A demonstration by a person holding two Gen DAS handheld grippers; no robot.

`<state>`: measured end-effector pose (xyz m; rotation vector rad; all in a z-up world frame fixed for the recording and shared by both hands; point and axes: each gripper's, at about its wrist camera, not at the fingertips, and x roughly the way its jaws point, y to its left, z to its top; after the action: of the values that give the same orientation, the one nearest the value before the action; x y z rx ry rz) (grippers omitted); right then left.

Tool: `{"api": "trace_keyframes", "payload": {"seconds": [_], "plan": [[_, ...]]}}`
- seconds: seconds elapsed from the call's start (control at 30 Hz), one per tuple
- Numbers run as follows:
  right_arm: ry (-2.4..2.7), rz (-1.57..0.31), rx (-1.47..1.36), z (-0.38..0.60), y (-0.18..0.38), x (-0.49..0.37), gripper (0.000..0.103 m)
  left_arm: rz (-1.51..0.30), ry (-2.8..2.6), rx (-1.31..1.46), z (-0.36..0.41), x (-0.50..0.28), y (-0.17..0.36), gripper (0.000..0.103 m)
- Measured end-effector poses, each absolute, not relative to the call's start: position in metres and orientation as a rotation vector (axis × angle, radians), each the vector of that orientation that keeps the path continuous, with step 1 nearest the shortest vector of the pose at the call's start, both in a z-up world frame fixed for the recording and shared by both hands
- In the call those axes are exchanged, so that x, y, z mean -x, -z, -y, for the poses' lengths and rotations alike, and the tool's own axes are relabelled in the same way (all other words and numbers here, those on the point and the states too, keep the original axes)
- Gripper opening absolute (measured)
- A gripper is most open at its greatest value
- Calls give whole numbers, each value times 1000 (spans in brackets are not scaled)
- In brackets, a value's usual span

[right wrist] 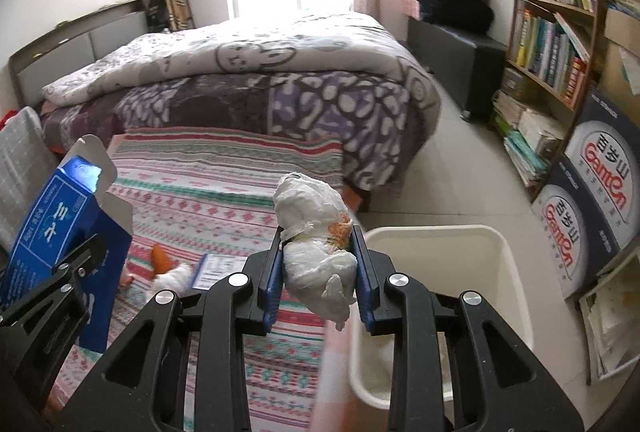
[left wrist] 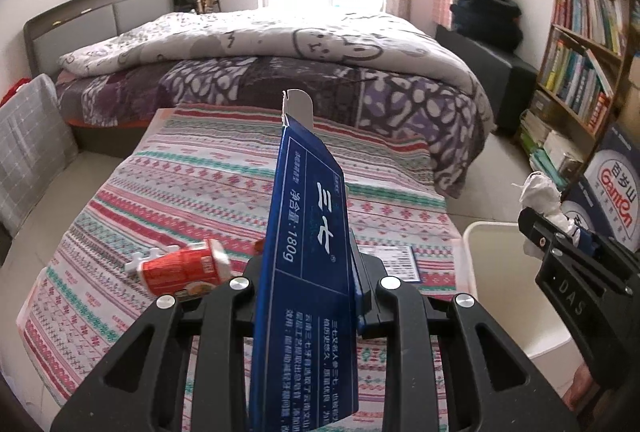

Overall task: Collect trash
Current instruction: 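Carry both to the white bin, open right tool over it while left drops the box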

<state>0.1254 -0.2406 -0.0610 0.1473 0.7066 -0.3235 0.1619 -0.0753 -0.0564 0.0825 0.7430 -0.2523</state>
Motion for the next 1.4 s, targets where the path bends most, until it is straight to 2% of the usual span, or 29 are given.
{"api": "trace_keyframes", "payload": {"seconds": [0.37,0.6,0.8,1.13,1.27,1.33,1.37,1.4], "plan": [[439,-729,-198,294,66,-110,32,-757,338,-111,126,-156,64,27],[556,-724,-264,334,67,-93,65,-765,402,-140,163,-145,69,27],[651,-694,-323,365,63,-73,83,-777,442,-173,191,-136,75,27],[700,-659,-377,392,56,-51,88,-823,547,-169,231,-132,85,27],[729,-629,-407,403,51,-40,89,-864,638,-133,250,-134,87,33],[737,-622,-412,406,49,-37,89,-864,653,-114,254,-136,87,44],[740,-620,-416,408,49,-36,89,-869,660,-102,255,-137,88,58],[741,-618,-421,409,48,-35,89,-875,665,-91,256,-138,88,61]]}}
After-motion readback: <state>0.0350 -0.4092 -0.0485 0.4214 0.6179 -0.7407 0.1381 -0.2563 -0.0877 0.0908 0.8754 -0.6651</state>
